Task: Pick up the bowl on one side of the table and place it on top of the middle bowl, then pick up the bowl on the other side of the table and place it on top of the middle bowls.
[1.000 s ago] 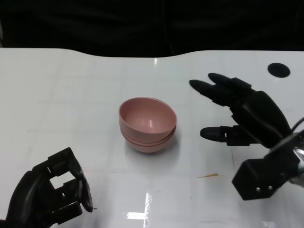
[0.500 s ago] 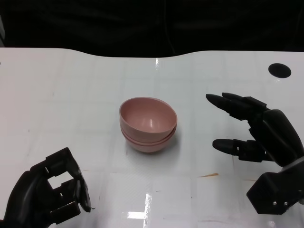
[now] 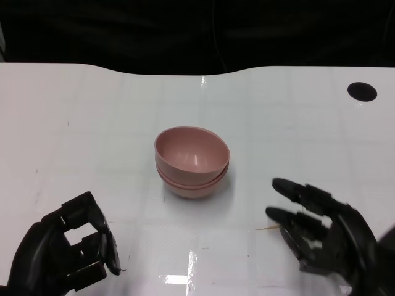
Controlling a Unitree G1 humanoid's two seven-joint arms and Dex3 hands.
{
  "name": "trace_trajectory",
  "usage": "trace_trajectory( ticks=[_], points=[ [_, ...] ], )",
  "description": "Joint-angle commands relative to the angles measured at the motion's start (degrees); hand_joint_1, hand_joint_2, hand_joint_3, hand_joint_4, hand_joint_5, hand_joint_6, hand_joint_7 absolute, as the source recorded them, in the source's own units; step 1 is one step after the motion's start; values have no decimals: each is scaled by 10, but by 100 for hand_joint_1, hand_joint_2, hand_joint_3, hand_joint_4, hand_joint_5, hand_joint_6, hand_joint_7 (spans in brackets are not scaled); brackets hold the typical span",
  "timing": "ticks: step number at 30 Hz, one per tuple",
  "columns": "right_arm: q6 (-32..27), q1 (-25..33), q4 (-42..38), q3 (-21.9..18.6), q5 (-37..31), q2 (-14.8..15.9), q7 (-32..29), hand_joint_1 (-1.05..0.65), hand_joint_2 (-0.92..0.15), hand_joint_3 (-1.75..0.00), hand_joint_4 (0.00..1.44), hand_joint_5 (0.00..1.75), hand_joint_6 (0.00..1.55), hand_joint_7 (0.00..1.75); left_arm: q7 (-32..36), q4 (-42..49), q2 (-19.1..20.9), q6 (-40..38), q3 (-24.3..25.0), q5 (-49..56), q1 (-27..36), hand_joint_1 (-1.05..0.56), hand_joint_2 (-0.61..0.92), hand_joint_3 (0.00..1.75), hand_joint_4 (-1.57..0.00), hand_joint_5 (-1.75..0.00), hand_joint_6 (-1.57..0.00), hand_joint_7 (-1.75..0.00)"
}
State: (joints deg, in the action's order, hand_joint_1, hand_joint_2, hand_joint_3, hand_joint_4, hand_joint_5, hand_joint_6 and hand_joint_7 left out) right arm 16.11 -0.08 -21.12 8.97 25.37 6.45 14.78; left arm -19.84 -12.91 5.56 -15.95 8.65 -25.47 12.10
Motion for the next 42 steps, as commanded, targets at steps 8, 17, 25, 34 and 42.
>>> trace_trajectory(
  ticks=[8, 17, 25, 34, 42],
  points=[
    [-245, 71, 153, -144, 239, -12, 95, 0, -60, -92, 112, 88, 131, 7, 5, -24, 13, -13, 9, -7, 8, 29, 80, 136, -94, -175, -73, -175],
    [-336, 84, 176, -183, 248, -23, 126, 1, -42, -141, 97, 173, 85, 147, 2, -25, 15, -13, 10, -6, 9, 27, 80, 134, -94, -175, -73, -175],
    [-346, 80, 174, -197, 229, -35, 131, -4, -47, -128, 89, 175, 78, 157, 3, -24, 16, -14, 10, -8, 7, 27, 80, 135, -94, -175, -72, -175],
    [-351, 73, 169, -210, 213, -47, 132, -3, -50, -122, 87, 175, 80, 149, 10, -29, 15, -18, 9, -5, 8, 25, 78, 135, -93, -175, -73, -175],
    [-357, 70, 168, -213, 200, -47, 132, -3, -45, -129, 90, 175, 79, 152, 9, -30, 13, -20, 11, -9, 9, 26, 78, 135, -94, -175, -73, -175]
  ],
)
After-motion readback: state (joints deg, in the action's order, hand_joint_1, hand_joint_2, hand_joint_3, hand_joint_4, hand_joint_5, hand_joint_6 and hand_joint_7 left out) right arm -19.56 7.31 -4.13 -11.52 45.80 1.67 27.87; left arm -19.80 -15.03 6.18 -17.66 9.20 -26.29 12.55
